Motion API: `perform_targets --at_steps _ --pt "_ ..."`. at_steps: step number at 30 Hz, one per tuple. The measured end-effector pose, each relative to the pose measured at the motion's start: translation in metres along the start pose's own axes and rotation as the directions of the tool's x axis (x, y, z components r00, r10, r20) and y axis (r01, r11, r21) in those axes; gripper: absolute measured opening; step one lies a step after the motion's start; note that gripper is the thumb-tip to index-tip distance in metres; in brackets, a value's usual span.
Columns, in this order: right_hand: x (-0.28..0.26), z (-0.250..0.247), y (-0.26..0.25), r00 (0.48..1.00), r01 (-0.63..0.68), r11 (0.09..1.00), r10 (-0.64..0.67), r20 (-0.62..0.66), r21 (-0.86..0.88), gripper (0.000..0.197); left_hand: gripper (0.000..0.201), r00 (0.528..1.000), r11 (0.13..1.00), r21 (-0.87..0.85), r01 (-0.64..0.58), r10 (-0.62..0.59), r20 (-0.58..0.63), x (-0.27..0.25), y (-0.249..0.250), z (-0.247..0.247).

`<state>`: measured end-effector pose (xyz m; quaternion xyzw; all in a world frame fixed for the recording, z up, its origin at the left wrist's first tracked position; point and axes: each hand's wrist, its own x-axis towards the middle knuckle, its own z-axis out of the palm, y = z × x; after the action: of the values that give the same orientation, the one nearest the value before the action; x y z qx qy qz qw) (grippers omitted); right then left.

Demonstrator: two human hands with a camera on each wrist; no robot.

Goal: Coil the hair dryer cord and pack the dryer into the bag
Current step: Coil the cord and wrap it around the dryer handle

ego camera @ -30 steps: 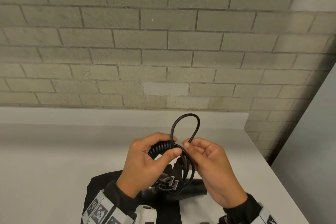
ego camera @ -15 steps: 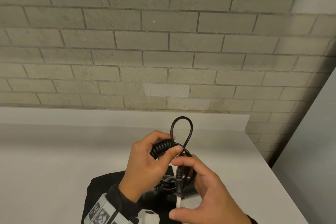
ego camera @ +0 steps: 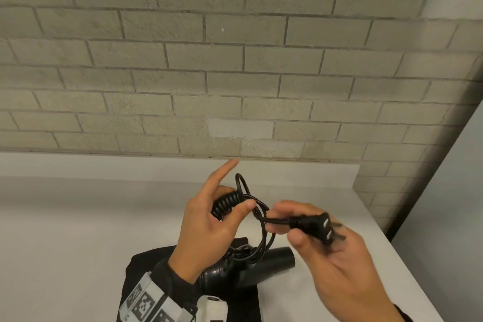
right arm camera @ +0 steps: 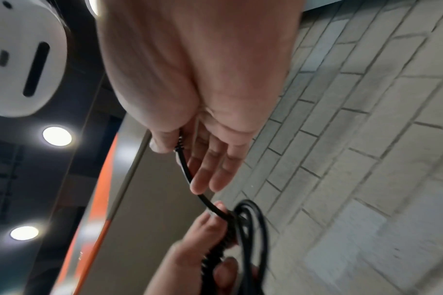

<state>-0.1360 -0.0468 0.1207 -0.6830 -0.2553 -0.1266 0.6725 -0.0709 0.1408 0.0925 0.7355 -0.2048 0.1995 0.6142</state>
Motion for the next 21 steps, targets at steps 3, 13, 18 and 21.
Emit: perform_targets --at_steps 3,13,18,21 --pt "0.008 -0.004 -0.018 0.998 0.030 0.996 -0.026 -0.056 0.086 0.033 0.045 1.000 1.000 0.025 0.015 -0.015 0.013 -0.001 -0.001 0.001" --pt "0.028 -0.009 -0.038 0.998 0.059 0.964 -0.055 -0.024 0.259 0.037 0.039 1.000 1.000 -0.015 -0.016 0.016 0.020 0.001 0.007 0.001" --pt "0.037 -0.011 -0.048 0.997 0.072 0.955 -0.063 -0.041 0.287 0.036 0.026 0.994 0.991 0.077 -0.110 0.110 0.010 0.000 0.000 -0.003" --pt "0.048 -0.014 -0.060 0.992 0.122 0.941 -0.106 -0.067 0.315 0.028 0.026 0.982 0.972 0.140 -0.191 0.190 0.018 0.001 0.000 -0.002"
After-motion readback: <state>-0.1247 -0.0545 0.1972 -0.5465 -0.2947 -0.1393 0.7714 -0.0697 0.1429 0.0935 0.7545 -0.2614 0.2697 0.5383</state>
